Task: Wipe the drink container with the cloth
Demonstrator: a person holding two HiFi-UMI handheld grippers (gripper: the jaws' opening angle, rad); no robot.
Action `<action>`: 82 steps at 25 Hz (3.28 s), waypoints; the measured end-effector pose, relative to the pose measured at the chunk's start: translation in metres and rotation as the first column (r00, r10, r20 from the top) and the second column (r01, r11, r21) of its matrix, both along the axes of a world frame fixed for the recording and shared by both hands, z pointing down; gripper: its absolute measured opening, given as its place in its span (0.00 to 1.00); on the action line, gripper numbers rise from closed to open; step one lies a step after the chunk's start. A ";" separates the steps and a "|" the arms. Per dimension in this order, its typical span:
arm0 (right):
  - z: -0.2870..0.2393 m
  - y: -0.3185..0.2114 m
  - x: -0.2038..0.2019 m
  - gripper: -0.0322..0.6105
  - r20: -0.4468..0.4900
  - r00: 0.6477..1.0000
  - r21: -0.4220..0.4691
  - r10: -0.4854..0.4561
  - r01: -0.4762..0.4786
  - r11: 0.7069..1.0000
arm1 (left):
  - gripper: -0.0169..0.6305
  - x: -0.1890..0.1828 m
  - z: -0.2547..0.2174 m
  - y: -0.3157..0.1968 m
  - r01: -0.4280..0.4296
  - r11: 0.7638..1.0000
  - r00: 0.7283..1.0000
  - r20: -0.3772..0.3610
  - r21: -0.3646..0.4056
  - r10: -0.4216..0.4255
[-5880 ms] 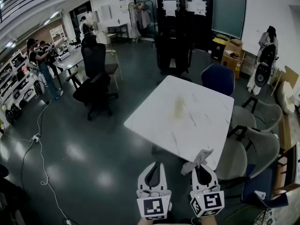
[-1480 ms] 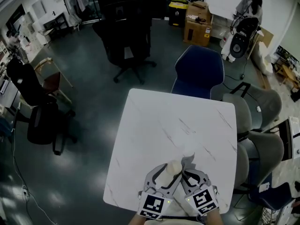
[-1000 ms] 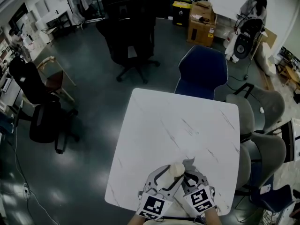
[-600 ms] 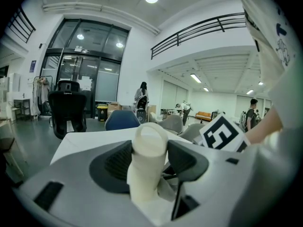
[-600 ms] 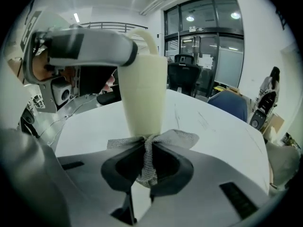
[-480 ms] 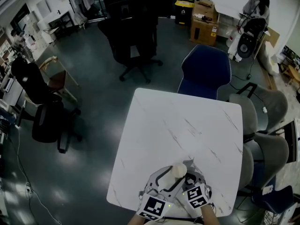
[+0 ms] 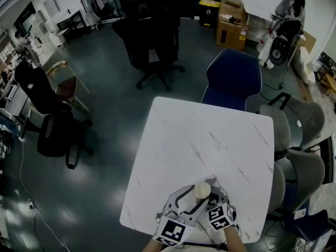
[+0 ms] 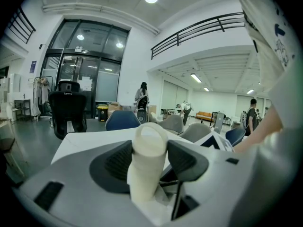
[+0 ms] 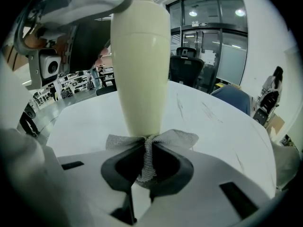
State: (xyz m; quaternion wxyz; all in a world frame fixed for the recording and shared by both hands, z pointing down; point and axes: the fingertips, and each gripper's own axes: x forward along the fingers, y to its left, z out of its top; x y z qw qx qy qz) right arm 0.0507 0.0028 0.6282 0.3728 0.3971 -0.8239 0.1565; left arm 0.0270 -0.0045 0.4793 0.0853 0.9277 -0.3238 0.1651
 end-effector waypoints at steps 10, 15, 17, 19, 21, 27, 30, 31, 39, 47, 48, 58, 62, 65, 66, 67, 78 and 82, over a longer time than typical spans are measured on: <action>-0.014 0.001 0.000 0.12 0.009 0.999 0.020 -0.044 0.044 0.999 | 0.40 0.000 0.000 0.002 -0.066 0.998 0.998 0.010 0.020 0.066; -0.029 0.002 0.001 0.12 0.024 0.998 0.044 -0.062 0.061 0.997 | 0.40 -0.001 0.002 0.004 -0.146 0.989 0.989 0.013 0.019 0.145; -0.034 0.002 0.002 0.12 0.016 0.997 0.056 -0.076 0.075 0.996 | 0.40 -0.001 0.002 0.004 -0.182 0.983 0.983 0.012 0.021 0.182; -0.039 0.003 0.003 0.12 0.004 0.996 0.065 -0.092 0.092 0.994 | 0.40 0.000 0.003 0.005 -0.222 0.975 0.975 0.017 0.013 0.222; -0.043 0.004 0.004 0.12 0.001 0.995 0.069 -0.103 0.103 0.992 | 0.40 -0.001 0.007 0.006 -0.264 0.964 0.964 0.028 -0.006 0.264; -0.061 0.003 0.005 0.12 0.018 0.994 0.094 -0.111 0.109 0.990 | 0.40 0.005 -0.005 0.001 -0.373 0.928 0.928 0.020 0.015 0.373; -0.071 0.003 0.006 0.12 0.030 0.993 0.101 -0.113 0.110 0.989 | 0.40 0.008 -0.006 -0.001 -0.417 0.909 0.909 0.024 0.014 0.417; -0.075 0.003 0.007 0.12 0.035 0.993 0.103 -0.115 0.111 0.988 | 0.40 0.008 -0.005 -0.001 -0.429 0.903 0.903 0.027 0.012 0.429; -0.100 0.002 0.006 0.12 0.041 0.990 0.144 -0.137 0.130 0.981 | 0.40 0.005 -0.002 0.000 -0.498 0.867 0.866 0.045 -0.004 0.497; -0.119 0.002 0.006 0.12 0.057 0.987 0.167 -0.150 0.139 0.976 | 0.40 0.002 0.003 0.001 -0.564 0.825 0.821 0.081 -0.035 0.565; -0.121 0.002 0.006 0.12 0.055 0.986 0.168 -0.154 0.143 0.975 | 0.40 0.003 0.002 0.001 -0.575 0.818 0.813 0.084 -0.035 0.575; -0.129 -0.002 0.004 0.12 0.047 0.983 0.159 -0.180 0.170 0.972 | 0.40 0.004 -0.004 -0.004 -0.658 0.751 0.744 0.103 -0.058 0.660; -0.121 -0.003 0.005 0.12 0.043 0.983 0.146 -0.176 0.168 0.975 | 0.40 0.004 -0.004 -0.003 -0.675 0.735 0.727 0.113 -0.063 0.677; -0.113 -0.003 0.006 0.12 0.040 0.984 0.127 -0.172 0.166 0.978 | 0.40 0.005 -0.005 -0.002 -0.683 0.727 0.719 0.115 -0.063 0.685; -0.110 -0.004 0.006 0.12 0.038 0.985 0.121 -0.171 0.165 0.979 | 0.40 0.005 -0.005 -0.002 -0.684 0.726 0.718 0.114 -0.063 0.687; -0.107 -0.004 0.007 0.12 0.035 0.985 0.114 -0.170 0.165 0.980 | 0.40 0.005 -0.005 -0.002 -0.686 0.725 0.717 0.113 -0.063 0.688; -0.063 -0.008 0.006 0.12 0.014 0.985 0.044 -0.170 0.169 0.985 | 0.40 0.003 -0.005 -0.001 -0.699 0.713 0.706 0.103 -0.054 0.701; -0.045 -0.007 0.005 0.12 0.020 0.985 0.013 -0.172 0.172 0.985 | 0.40 0.002 -0.005 -0.001 -0.700 0.713 0.706 0.104 -0.051 0.701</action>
